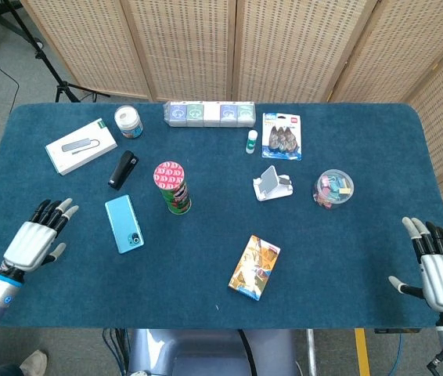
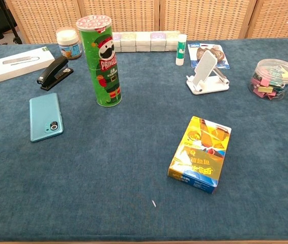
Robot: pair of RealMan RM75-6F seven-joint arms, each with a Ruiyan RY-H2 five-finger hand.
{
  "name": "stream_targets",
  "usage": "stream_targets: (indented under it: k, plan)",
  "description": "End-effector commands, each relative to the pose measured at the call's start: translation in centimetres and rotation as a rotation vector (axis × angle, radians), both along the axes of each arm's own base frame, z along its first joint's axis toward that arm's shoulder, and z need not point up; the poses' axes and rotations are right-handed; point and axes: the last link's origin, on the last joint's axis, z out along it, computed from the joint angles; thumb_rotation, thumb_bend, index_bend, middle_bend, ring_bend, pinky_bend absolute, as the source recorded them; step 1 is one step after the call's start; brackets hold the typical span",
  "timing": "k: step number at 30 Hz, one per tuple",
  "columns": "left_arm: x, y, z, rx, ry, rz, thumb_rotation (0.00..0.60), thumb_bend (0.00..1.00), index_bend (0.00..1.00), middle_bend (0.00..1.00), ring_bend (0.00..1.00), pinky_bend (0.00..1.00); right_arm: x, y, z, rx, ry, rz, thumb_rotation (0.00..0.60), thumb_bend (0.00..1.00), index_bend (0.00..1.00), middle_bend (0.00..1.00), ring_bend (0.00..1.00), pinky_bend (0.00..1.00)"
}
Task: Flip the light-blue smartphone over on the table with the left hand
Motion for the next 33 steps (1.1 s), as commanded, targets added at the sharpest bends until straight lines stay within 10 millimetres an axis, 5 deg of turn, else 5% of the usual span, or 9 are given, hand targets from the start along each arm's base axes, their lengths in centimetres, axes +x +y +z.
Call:
stream_targets:
  k: [1, 18, 33]
  plan:
    - [0.7, 1.6, -2.6, -0.046, -0.016, -0.025, 0.6, 0.35, 0.05, 0.0, 0.0, 0.0, -0.1, -0.1, -0.1, 0.002, 0.001, -0.006, 0.6, 0.0, 0.0, 0.0, 0.0, 0.06]
    - [2.6, 3.9, -7.2, -0.085, -0.014, -0.059, 0.6, 0.41, 0.1, 0.0, 0.0, 0.0, -0.5, -0.4, -0.1, 0.008, -0.009, -0.026, 0.6, 0.0, 0.0, 0.0, 0.0, 0.06]
    - [3.6, 4.7, -8.9, -0.105, 0.023, -0.072, 0.6, 0.41, 0.1, 0.0, 0.0, 0.0, -0.5, -0.4, 0.2, 0.005, -0.018, -0.029, 0.6, 0.0, 0.0, 0.0, 0.0, 0.06]
